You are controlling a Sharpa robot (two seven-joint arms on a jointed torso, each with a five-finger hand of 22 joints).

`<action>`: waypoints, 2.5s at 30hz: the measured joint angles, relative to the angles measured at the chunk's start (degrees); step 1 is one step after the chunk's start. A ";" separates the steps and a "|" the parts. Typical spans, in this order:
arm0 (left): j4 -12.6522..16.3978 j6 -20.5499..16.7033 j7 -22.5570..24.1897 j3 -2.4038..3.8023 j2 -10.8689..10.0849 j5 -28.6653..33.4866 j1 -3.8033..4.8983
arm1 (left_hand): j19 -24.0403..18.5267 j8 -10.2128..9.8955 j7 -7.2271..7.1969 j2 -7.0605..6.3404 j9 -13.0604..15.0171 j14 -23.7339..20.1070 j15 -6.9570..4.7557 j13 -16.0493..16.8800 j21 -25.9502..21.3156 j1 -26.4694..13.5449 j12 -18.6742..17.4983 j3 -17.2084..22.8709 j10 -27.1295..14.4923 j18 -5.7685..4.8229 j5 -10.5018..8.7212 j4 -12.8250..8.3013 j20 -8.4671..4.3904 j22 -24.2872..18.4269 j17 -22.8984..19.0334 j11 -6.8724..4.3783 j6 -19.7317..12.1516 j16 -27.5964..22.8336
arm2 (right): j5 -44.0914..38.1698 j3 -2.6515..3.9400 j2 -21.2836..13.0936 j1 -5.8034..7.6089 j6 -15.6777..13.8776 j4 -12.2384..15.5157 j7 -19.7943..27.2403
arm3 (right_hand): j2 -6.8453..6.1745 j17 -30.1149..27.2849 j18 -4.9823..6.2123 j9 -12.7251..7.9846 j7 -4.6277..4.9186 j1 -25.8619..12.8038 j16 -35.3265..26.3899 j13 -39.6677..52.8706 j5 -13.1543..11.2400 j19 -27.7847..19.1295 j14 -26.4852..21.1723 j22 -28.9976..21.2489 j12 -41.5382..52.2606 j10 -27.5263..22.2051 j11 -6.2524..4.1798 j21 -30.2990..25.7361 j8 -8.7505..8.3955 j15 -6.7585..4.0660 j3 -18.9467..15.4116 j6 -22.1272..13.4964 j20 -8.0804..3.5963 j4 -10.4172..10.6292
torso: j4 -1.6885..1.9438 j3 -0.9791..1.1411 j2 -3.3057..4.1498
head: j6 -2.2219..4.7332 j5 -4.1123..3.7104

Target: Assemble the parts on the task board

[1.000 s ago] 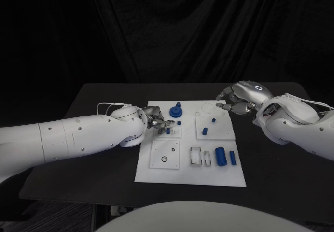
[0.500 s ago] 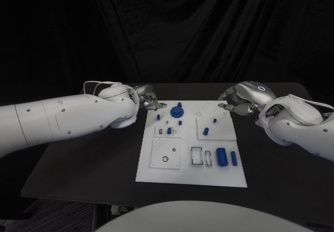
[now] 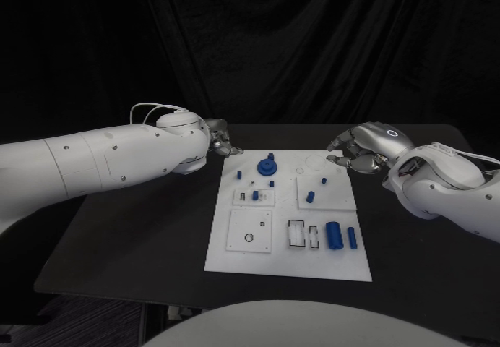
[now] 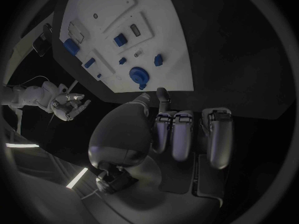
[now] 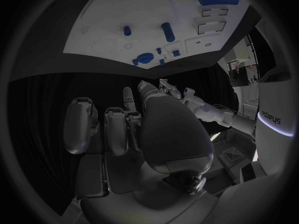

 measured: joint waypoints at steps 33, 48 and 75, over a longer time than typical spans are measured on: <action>-7.63 8.27 0.31 -0.03 5.13 2.94 -3.17 | 0.21 -6.12 1.22 1.27 -4.37 0.21 0.64 0.00 -0.51 -3.61 0.00 -2.86 -0.03 0.00 -3.32 0.30 0.64 0.00 0.04 1.00 0.23 0.00 | 0.00 0.00 0.11 0.00 0.01 0.20 0.01 | 0.00 0.00 0.00 -0.05 0.00 0.00 0.00 0.00 0.00 0.00 0.00 -0.01 0.00 0.00 0.00 0.00 0.00 0.00 0.16 0.00 0.00 0.16 | -0.08 -0.32 0.42 | 0.00 0.11; -7.86 8.01 1.04 -0.02 5.40 3.06 -3.38 | 0.00 -6.86 1.43 1.27 -5.19 0.21 0.64 0.00 -0.74 -3.60 0.00 -2.86 -0.03 0.00 -2.94 0.30 0.85 0.04 0.03 1.00 0.44 0.00 | 0.00 0.00 0.22 0.00 0.05 0.15 0.00 | 0.00 0.00 -0.01 -0.05 0.00 0.00 0.00 0.05 0.00 0.00 0.00 0.03 0.00 0.00 0.00 0.00 -0.23 0.00 0.16 0.00 0.00 0.16 | -0.15 -0.32 0.41 | 0.00 0.31; -10.26 7.88 1.03 -0.02 7.00 3.13 -4.72 | 0.01 -9.36 2.26 1.34 -6.52 0.06 1.20 0.00 -0.96 -1.85 0.00 -2.84 0.19 0.01 -0.35 -0.02 1.26 0.03 0.02 1.62 -1.04 0.00 | 0.00 0.00 0.40 0.00 0.09 0.08 -0.01 | 0.00 0.00 0.00 -0.12 0.00 0.00 -0.22 0.03 0.23 0.00 0.00 0.01 -0.23 0.00 0.00 0.00 -0.23 0.00 0.16 0.00 0.00 0.16 | -0.12 -0.29 0.37 | 0.00 -0.50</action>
